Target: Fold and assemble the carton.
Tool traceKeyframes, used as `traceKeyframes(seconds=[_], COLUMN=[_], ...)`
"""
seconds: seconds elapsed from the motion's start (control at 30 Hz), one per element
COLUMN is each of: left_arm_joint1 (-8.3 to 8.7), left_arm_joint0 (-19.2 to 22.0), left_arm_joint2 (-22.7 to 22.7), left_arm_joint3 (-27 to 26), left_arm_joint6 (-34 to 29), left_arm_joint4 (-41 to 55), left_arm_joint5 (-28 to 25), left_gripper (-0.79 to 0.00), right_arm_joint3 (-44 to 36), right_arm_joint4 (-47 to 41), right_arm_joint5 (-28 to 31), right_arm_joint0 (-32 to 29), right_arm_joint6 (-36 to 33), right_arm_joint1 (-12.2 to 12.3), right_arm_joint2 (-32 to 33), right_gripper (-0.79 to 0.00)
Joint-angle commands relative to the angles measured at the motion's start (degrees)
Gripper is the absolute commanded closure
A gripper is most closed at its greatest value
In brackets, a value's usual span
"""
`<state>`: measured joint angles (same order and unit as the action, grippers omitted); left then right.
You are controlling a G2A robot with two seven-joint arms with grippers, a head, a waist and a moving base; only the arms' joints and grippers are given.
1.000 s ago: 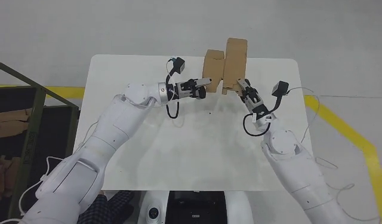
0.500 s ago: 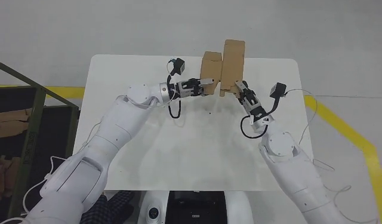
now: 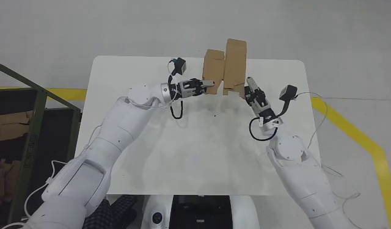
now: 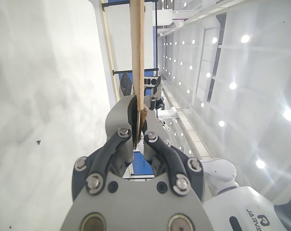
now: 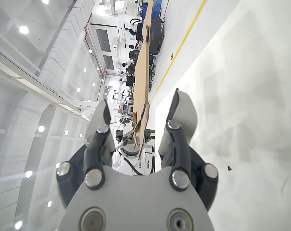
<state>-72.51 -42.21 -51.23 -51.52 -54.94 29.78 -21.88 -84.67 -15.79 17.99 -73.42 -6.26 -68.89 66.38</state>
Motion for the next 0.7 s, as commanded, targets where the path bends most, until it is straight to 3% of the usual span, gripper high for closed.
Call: traceKeyframes(seconds=[0.0,0.13,0.33,0.67], left_arm_joint1=[0.23,0.73,1.05,0.88], left_arm_joint0=[0.0,0.3,1.4,2.6], left_arm_joint2=[-0.7,-1.7,-2.0,-2.0], left_arm_joint3=[0.7,1.7,3.3,5.8], left_arm_joint6=[-0.9,-4.2,-14.5,-27.6], left_arm_joint4=[-0.2,-0.9,-0.2,3.2], left_arm_joint5=[0.0,0.9,2.1,0.1], left_gripper=[0.0,0.0,0.0,0.0], right_arm_joint3=[0.3,2.4,7.8,17.7], right_arm_joint4=[-1.4,-3.7,-8.0,-13.0], right_arm_joint5=[0.3,1.2,2.9,5.2], right_arm_joint0=[0.0,0.9,3.9,9.2], right_arm_joint6=[-1.8,-8.3,-22.8,-41.4], right_arm_joint1=[0.2,0.6,1.3,1.8], right_arm_joint2=[1.4,4.3,6.9,7.8], right_gripper=[-0.785,-0.785,-0.785,-0.785])
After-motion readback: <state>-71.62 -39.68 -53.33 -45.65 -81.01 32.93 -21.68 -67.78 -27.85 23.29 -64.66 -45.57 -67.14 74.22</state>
